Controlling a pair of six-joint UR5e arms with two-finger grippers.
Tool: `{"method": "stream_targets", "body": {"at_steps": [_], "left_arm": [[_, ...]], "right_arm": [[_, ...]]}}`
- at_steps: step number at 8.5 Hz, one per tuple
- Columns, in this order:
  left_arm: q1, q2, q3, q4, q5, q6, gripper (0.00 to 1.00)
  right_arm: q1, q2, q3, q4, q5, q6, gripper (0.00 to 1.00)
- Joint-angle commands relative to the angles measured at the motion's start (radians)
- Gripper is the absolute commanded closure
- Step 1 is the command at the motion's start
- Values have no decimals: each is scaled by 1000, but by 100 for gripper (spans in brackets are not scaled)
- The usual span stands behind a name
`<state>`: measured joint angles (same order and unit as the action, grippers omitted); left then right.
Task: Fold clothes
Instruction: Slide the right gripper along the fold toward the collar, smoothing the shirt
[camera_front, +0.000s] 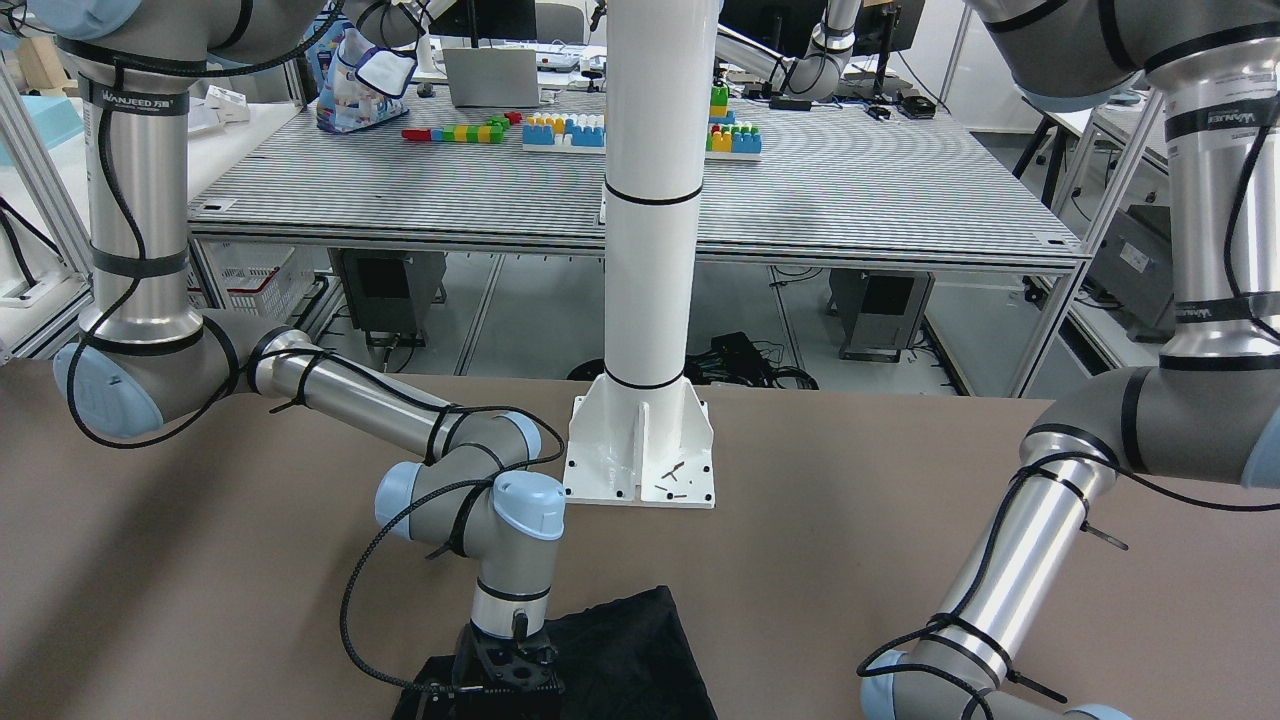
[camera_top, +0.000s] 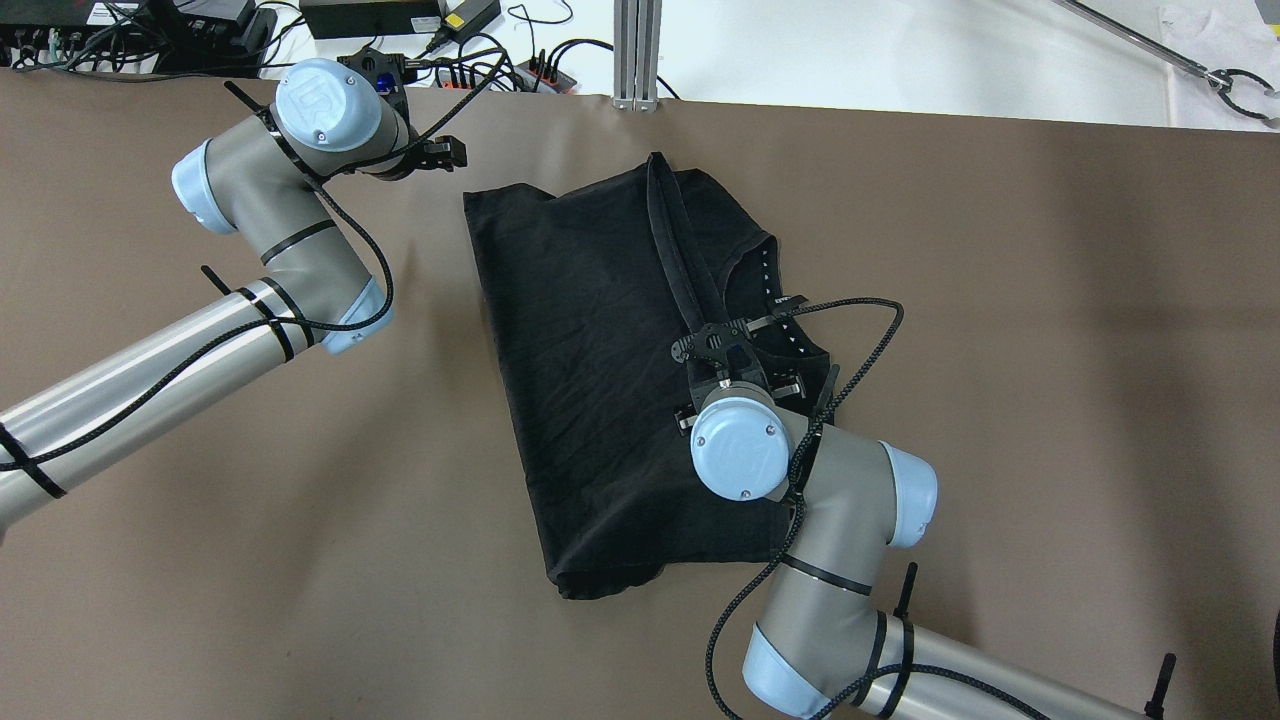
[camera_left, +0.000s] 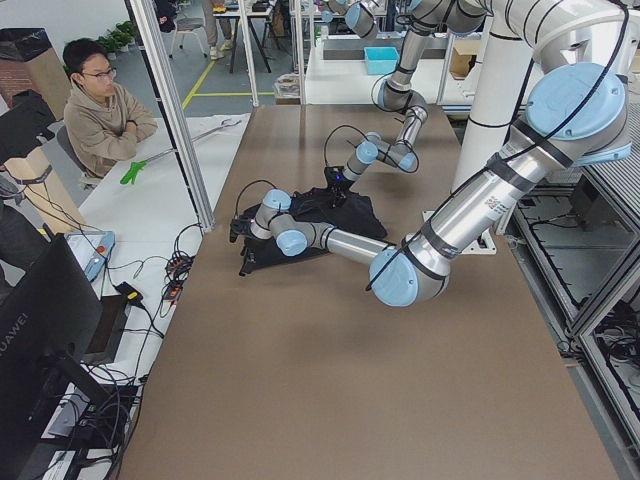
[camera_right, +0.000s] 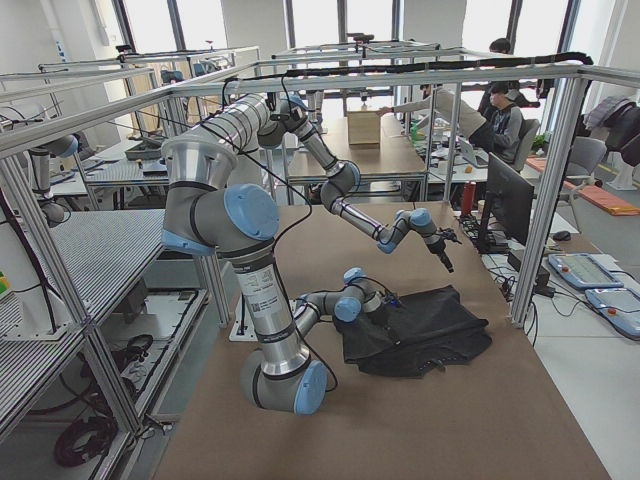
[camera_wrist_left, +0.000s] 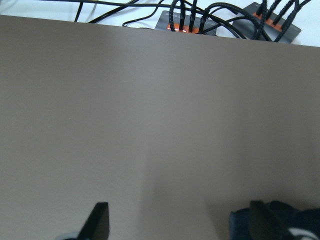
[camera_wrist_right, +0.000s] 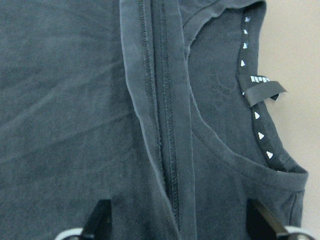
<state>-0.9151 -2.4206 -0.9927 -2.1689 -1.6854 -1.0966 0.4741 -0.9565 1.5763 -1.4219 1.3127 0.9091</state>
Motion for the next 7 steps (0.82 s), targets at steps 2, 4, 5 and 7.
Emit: {"method": "stream_targets", "body": {"at_steps": [2, 4, 5, 7], "left_arm": [[1, 9, -12, 0, 12, -3, 0], [1, 15, -12, -2, 12, -5, 0], [1, 15, -12, -2, 12, -5, 0], [5, 14, -11, -2, 12, -5, 0]], "right_arm": [[63, 4, -110, 95, 5, -76, 6], [110, -1, -110, 104, 43, -116, 6], [133, -14, -110, 115, 54, -154, 6], [182, -114, -111, 248, 81, -214, 6]]}}
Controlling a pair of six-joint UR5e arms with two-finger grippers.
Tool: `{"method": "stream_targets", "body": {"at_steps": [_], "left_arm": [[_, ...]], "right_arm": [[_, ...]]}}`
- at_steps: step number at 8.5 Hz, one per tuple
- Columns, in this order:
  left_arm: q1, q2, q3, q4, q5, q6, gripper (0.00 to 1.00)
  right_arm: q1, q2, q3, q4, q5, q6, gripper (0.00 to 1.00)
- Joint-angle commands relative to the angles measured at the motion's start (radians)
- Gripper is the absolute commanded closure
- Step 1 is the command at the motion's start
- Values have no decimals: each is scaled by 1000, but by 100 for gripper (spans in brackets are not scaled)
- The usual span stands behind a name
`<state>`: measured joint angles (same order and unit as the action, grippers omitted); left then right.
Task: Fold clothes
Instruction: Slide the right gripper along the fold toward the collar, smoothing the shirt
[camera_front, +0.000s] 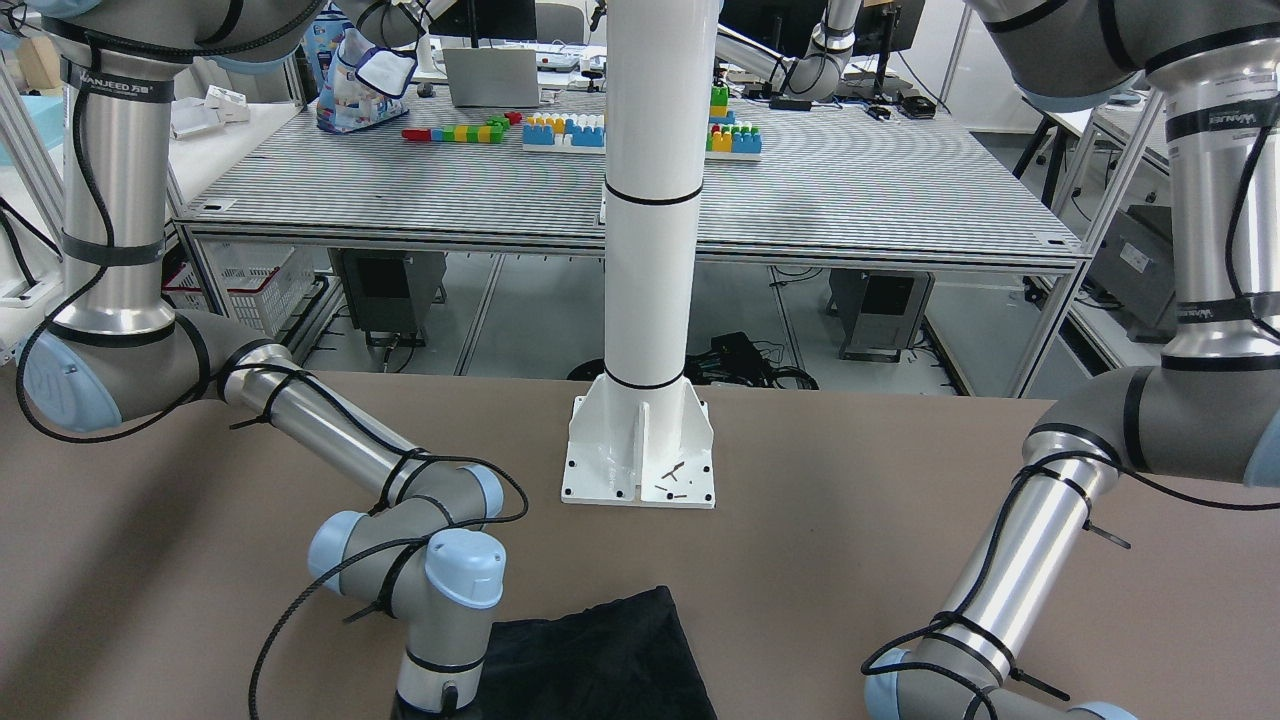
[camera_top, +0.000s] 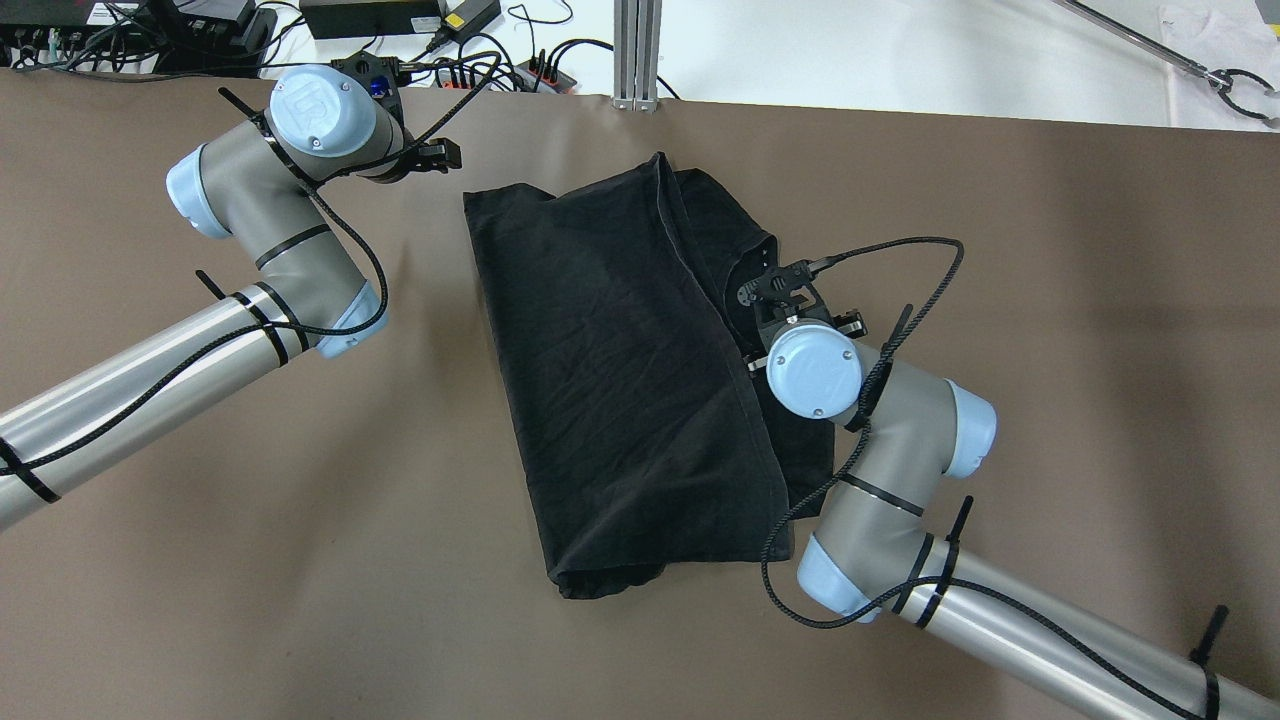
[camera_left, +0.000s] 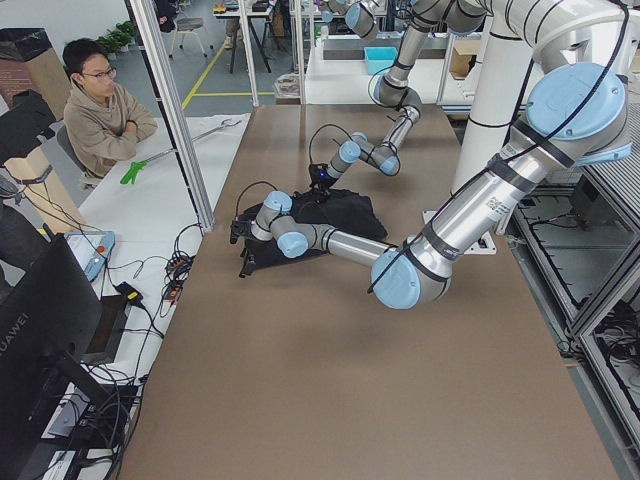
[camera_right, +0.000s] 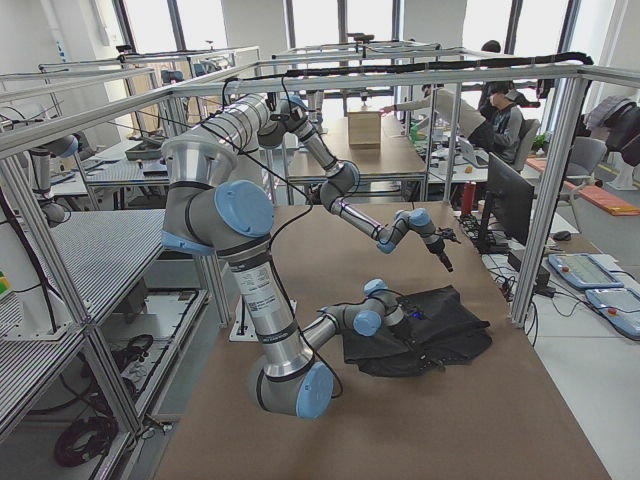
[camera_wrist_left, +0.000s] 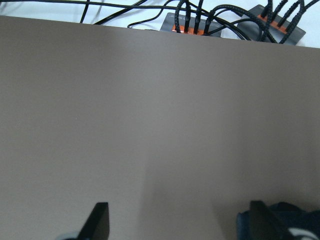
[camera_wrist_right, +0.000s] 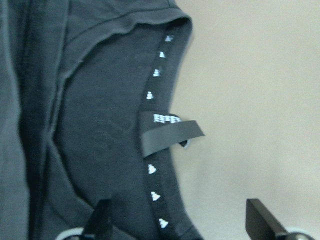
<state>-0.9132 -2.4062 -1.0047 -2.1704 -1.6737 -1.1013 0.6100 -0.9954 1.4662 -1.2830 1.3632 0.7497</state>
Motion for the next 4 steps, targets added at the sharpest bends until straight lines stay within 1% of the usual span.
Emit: {"method": "stream_targets", "body": {"at_steps": [1, 2, 3, 4], "left_arm": [[5, -2, 0, 1, 0, 0, 0], [7, -5, 0, 1, 0, 0, 0], [7, -5, 0, 3, 0, 0, 0], [7, -8, 0, 3, 0, 1, 0]], "right_arm": [[47, -8, -7, 93, 34, -46, 6], [47, 79, -35, 30, 36, -27, 6], [45, 140, -93, 21, 36, 28, 6], [46, 180, -128, 27, 37, 39, 6]]}}
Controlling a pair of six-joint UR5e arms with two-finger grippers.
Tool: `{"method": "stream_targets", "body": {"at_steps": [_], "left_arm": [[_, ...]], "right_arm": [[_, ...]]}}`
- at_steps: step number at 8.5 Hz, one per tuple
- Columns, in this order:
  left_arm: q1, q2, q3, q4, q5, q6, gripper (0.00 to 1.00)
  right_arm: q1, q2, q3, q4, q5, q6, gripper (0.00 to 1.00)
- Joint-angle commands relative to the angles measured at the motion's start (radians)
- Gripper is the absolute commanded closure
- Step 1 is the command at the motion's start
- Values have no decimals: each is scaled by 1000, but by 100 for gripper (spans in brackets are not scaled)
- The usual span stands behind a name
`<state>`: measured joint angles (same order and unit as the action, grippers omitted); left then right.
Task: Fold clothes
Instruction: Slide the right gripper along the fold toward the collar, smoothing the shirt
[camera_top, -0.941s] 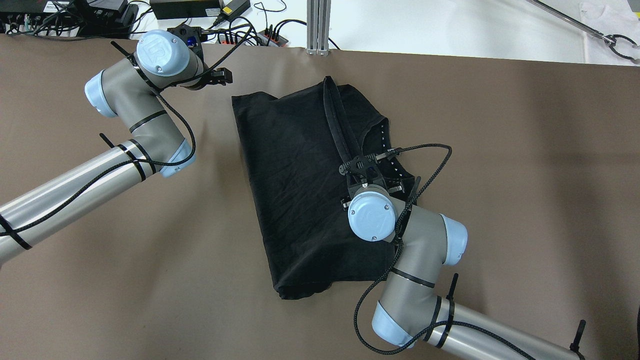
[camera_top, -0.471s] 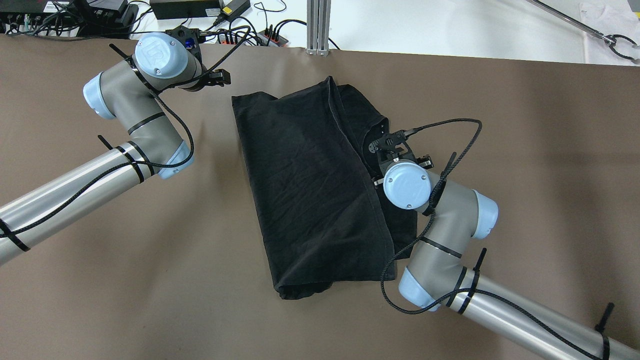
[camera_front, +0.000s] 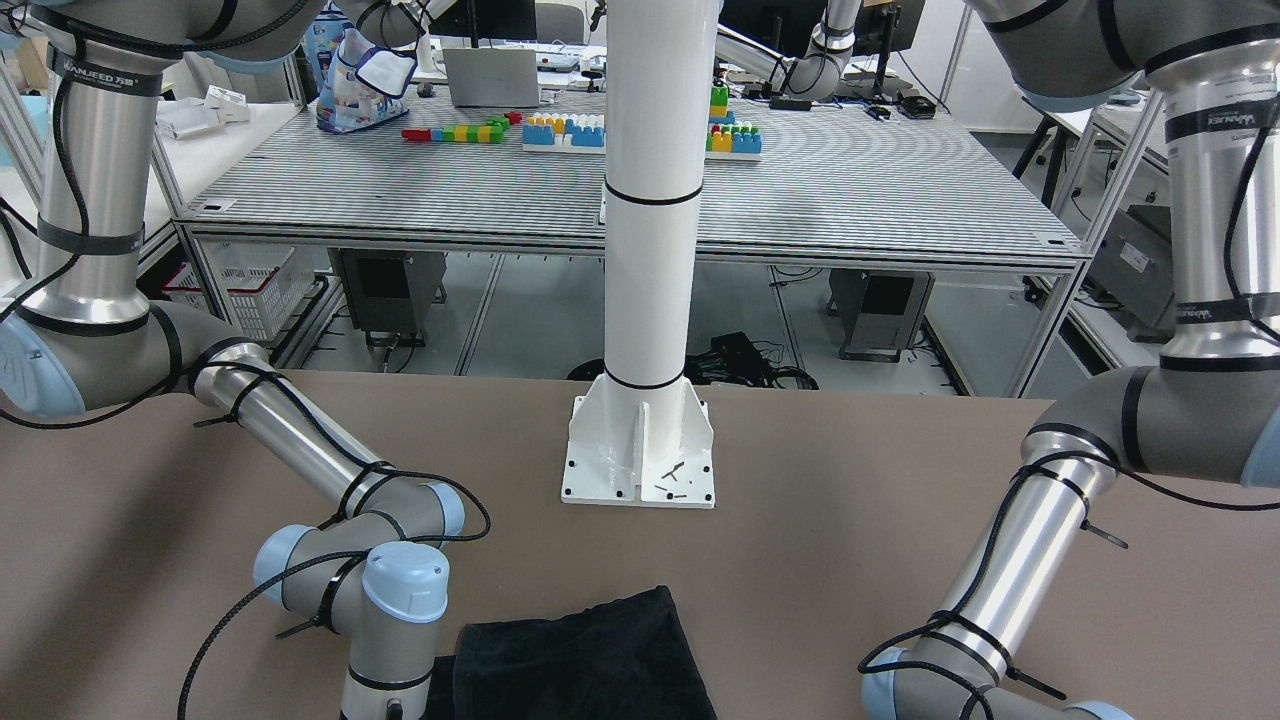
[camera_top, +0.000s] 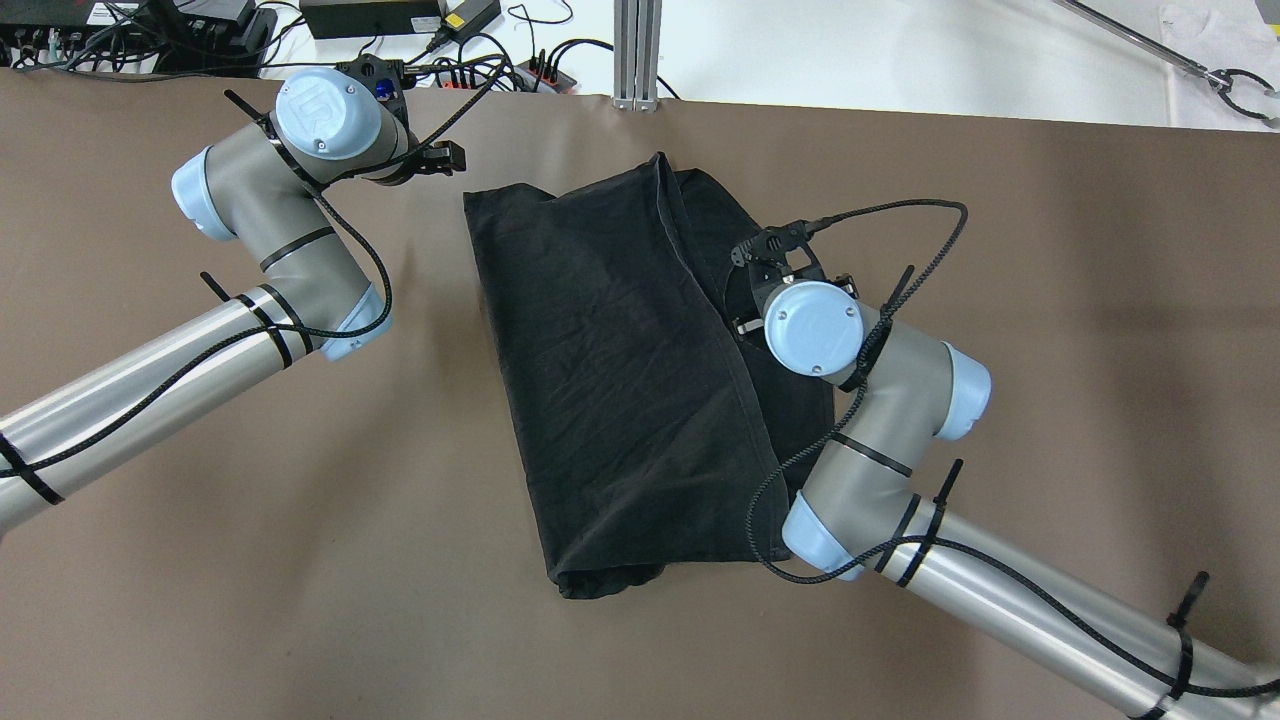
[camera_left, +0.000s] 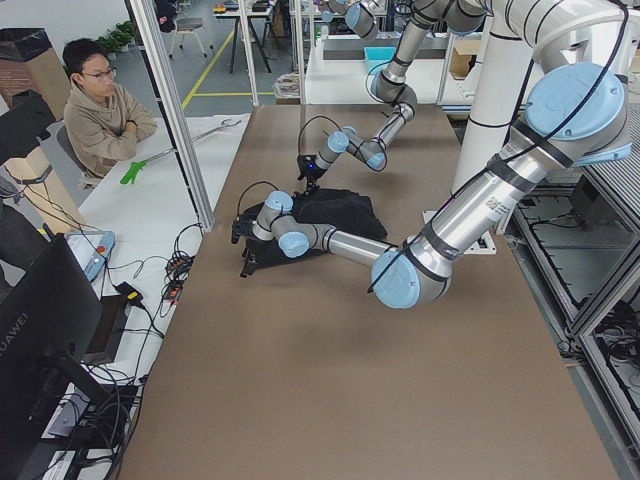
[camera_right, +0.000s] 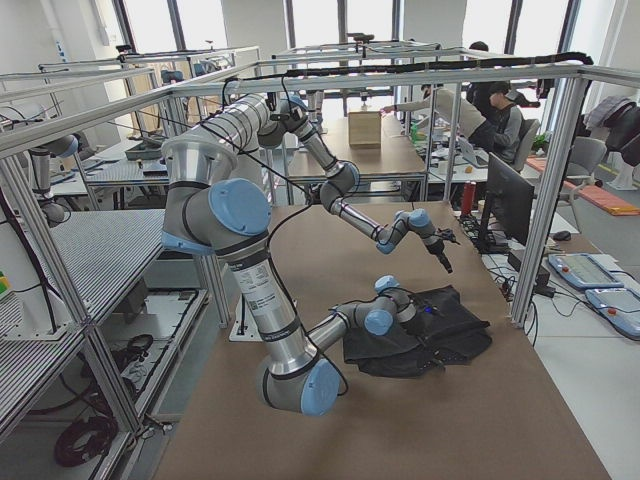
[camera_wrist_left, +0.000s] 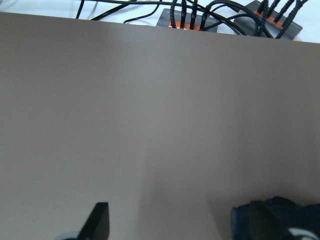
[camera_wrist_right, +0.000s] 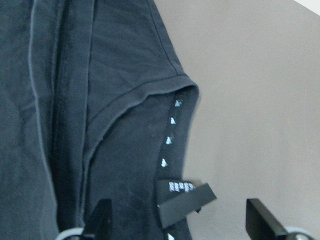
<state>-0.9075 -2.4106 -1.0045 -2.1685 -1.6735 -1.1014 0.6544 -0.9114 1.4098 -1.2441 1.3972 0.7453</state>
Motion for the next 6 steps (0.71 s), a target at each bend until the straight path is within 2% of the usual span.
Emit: {"method": "stream_targets", "body": {"at_steps": [1, 3, 6], "left_arm": [[1, -5, 0, 1, -2, 2, 0], [1, -10, 0, 1, -2, 2, 0], [1, -10, 1, 1, -2, 2, 0]], "right_arm": [[2, 117, -77, -9, 3, 81, 7], [4, 109, -81, 1, 5, 82, 6], [4, 118, -147, 125, -6, 77, 6]]}}
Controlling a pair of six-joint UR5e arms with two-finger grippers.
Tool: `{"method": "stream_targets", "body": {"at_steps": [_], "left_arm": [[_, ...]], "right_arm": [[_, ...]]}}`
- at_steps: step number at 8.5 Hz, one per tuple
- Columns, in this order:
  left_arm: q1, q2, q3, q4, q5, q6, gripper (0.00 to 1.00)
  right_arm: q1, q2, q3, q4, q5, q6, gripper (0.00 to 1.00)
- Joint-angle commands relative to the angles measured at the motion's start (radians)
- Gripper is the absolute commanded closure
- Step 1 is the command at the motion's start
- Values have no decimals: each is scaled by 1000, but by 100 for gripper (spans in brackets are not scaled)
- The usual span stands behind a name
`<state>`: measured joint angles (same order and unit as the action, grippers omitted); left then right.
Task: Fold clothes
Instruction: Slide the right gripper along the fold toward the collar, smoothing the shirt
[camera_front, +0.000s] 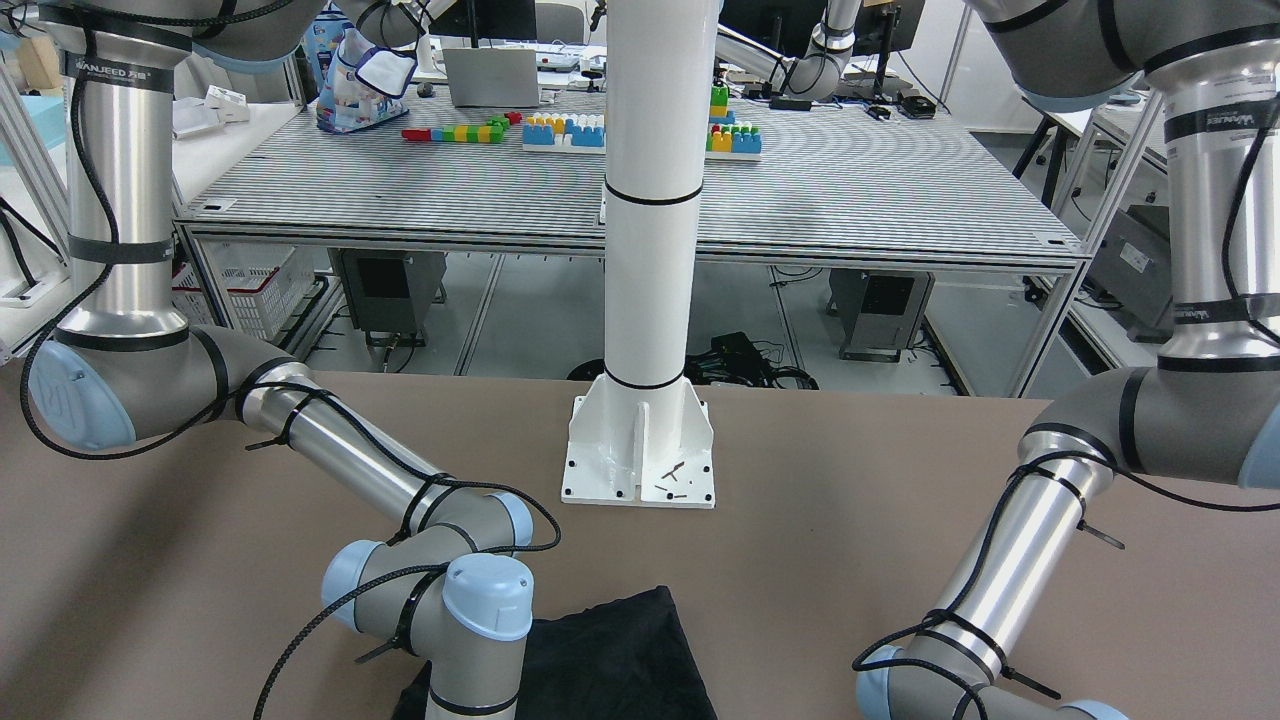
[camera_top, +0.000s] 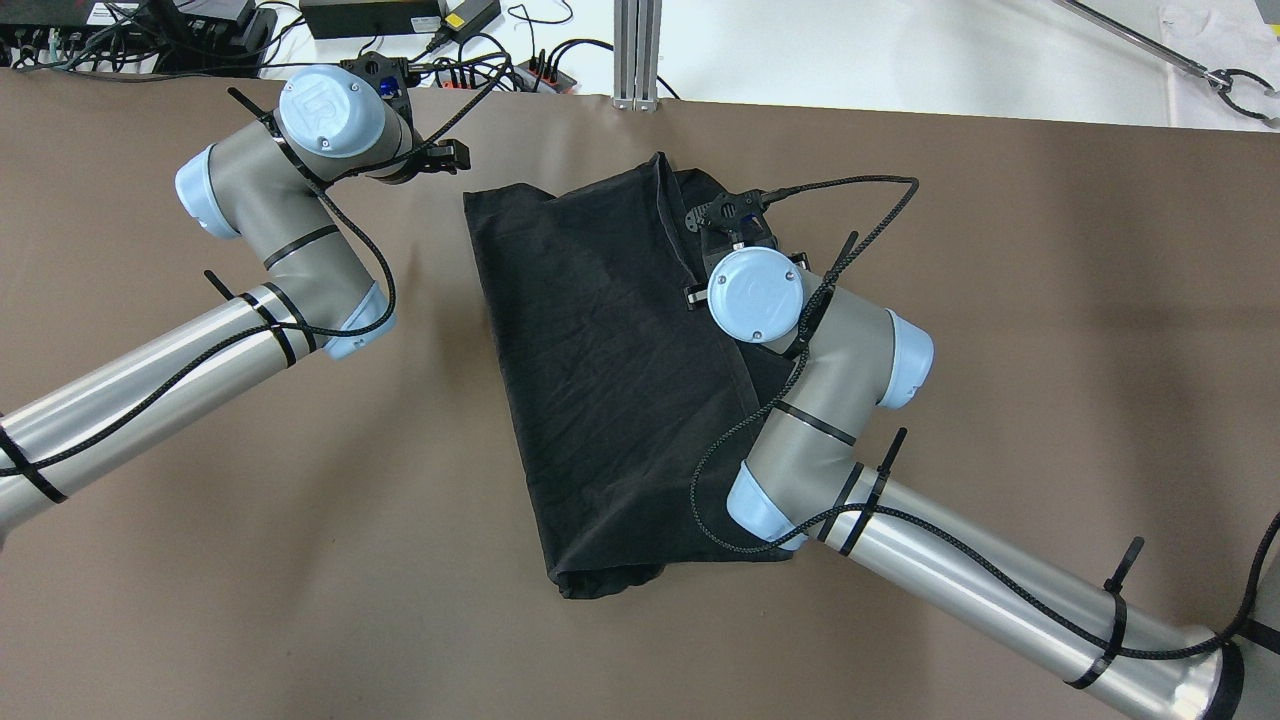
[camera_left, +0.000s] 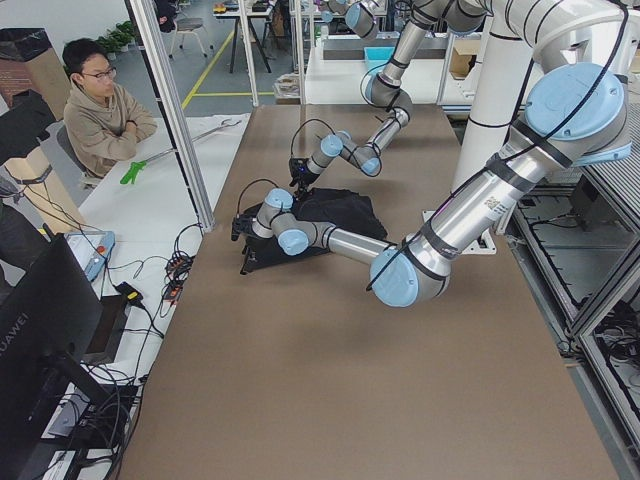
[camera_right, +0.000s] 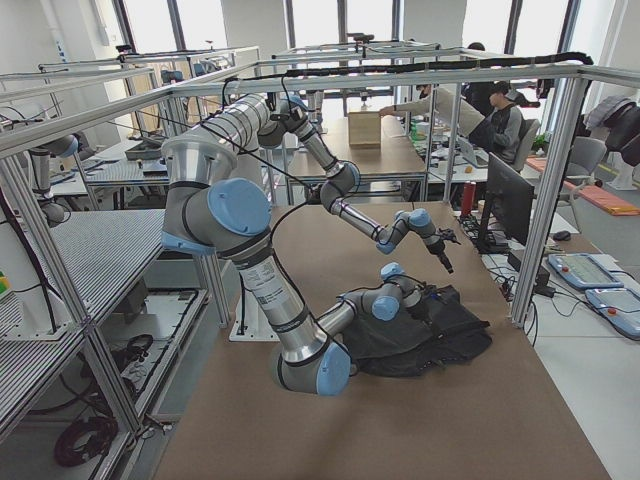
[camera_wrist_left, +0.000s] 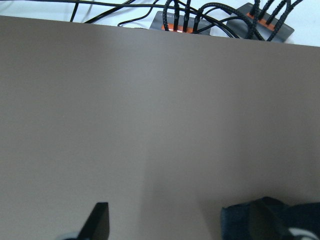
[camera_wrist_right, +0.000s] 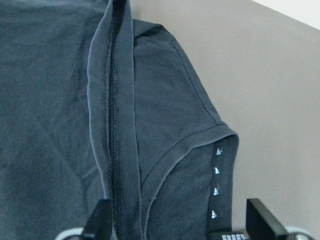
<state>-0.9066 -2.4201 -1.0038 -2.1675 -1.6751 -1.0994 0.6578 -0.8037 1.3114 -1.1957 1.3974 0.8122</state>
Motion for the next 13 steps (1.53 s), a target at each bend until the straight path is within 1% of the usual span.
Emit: {"method": "stream_targets", "body": {"at_steps": [1, 2, 3, 4, 5, 7, 9, 11, 12, 13], "left_arm": [[0, -1, 1, 0, 1, 0, 0], [0, -1, -1, 0, 1, -5, 0], [2, -2, -1, 0, 1, -17, 0], [12, -2, -1, 0, 1, -19, 0], [14, -4, -1, 0, 1, -19, 0], [12, -2, -1, 0, 0, -17, 0], [8, -2, -22, 3, -9, -14, 0], [-2, 7, -41, 5, -26, -8, 0], [-2, 9, -41, 5, -26, -10, 0], [-2, 9, -42, 3, -25, -11, 0]], "right_arm": [[-1, 8, -55, 82, -14, 9, 6], [-3, 26, -90, 94, -18, 8, 6], [-4, 85, -139, 108, -28, 69, 6], [-9, 147, -208, 107, -28, 152, 6], [-15, 159, -216, 107, -28, 163, 6], [-14, 191, -291, 110, -25, 153, 6], [-6, 193, -334, 114, -26, 144, 6], [37, 193, -352, 120, -15, 67, 6], [52, 178, -357, 122, -15, 62, 6], [60, 146, -357, 154, -12, 30, 6]]}}
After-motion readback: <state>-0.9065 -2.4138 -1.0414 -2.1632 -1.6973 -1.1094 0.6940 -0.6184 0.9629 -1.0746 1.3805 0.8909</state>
